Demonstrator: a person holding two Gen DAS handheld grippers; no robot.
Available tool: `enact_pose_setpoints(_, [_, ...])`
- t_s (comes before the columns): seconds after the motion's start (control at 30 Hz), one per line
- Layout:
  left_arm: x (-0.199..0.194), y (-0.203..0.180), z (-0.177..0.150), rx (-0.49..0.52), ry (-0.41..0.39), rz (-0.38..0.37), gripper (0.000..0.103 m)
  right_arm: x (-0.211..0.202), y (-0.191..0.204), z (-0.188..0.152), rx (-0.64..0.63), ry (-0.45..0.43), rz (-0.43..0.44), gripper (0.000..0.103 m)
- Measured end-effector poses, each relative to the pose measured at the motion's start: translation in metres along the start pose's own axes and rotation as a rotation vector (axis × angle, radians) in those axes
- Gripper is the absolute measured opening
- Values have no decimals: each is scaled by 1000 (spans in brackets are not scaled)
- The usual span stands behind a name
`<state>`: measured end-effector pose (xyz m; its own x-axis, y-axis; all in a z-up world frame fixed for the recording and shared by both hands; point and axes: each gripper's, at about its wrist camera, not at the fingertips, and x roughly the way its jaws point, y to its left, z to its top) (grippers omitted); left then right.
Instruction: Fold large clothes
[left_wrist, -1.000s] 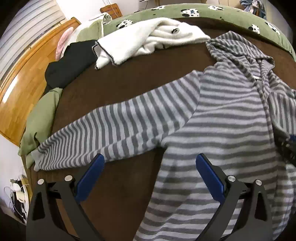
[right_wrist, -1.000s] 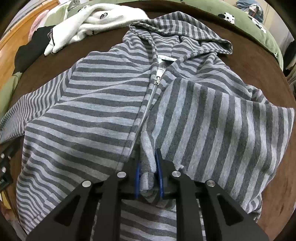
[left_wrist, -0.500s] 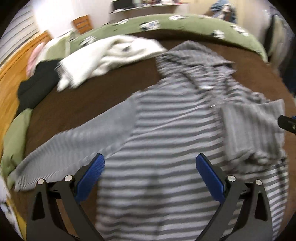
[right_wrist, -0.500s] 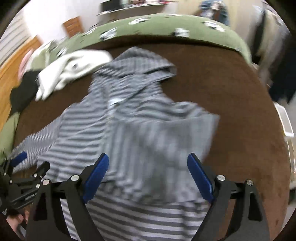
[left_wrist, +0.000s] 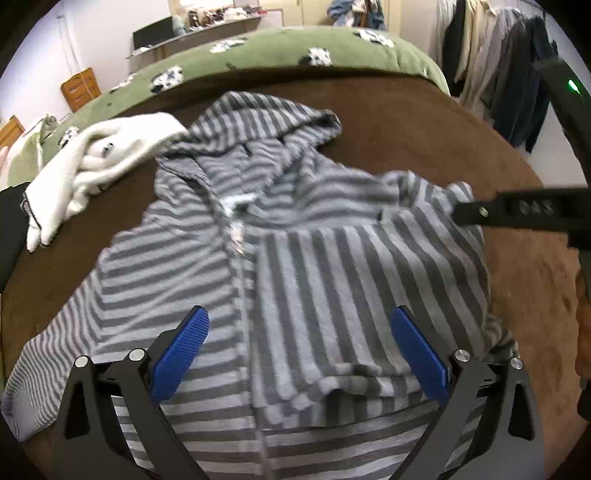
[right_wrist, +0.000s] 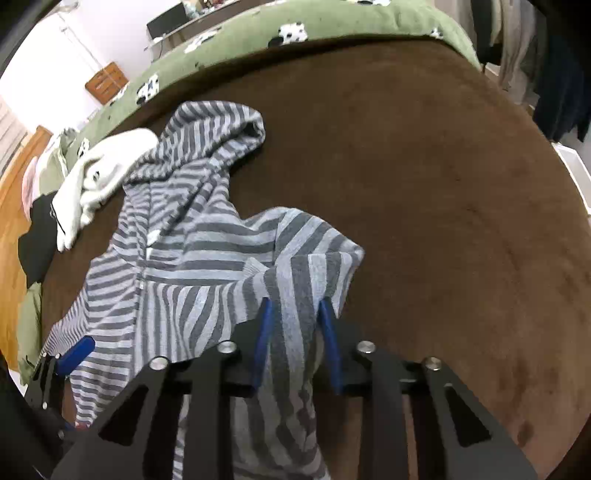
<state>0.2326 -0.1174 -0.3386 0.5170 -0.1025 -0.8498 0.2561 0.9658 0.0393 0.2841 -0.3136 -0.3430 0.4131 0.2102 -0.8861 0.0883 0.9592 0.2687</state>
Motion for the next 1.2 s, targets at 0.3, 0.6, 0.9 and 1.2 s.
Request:
enact_pose_setpoints(0.3, [15, -19, -5, -4, 51, -9, 97, 21, -11, 7, -56, 48, -106, 11])
enact_pose_setpoints(0.6, [46, -25, -26, -11, 69, -14, 98, 40, -19, 4, -133, 52, -166, 11])
enact_pose_setpoints(0.9, [45, -28, -28, -1, 58, 9, 98, 19, -15, 3, -145, 52, -135, 18])
enact_pose_setpoints(1.2, [37, -30, -21, -11, 82, 34, 97, -36, 19, -54, -222, 100, -41, 23])
